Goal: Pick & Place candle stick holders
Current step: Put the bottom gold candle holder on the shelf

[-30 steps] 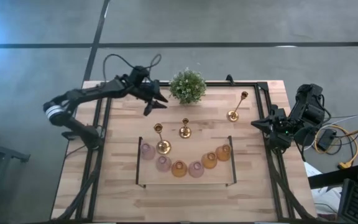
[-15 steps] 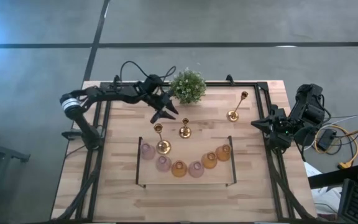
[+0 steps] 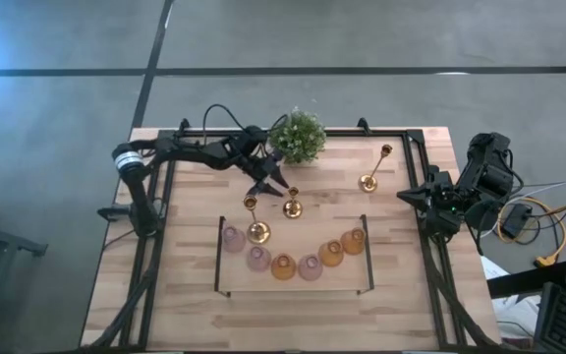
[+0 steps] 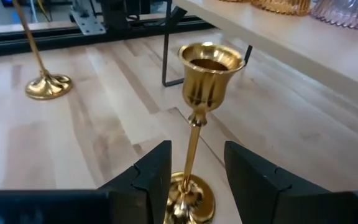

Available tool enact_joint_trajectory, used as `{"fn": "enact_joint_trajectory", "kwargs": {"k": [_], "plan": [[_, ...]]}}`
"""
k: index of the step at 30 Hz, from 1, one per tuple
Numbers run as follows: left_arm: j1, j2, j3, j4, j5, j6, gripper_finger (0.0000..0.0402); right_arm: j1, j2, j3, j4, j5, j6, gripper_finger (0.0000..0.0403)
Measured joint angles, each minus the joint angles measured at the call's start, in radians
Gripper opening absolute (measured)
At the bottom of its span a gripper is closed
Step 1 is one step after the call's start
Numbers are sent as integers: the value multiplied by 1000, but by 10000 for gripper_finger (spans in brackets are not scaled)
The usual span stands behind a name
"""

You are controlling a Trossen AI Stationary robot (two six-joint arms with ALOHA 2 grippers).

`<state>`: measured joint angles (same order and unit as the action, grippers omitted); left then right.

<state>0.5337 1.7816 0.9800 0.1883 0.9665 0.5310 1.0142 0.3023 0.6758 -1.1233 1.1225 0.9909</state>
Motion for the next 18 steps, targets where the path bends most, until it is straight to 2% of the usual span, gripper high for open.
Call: {"fn": "enact_joint_trajectory", "kwargs": {"k": [18], "plan": [[-50, 166, 126, 32, 141, -6, 151, 0, 0, 0, 0, 0, 0, 8]]}}
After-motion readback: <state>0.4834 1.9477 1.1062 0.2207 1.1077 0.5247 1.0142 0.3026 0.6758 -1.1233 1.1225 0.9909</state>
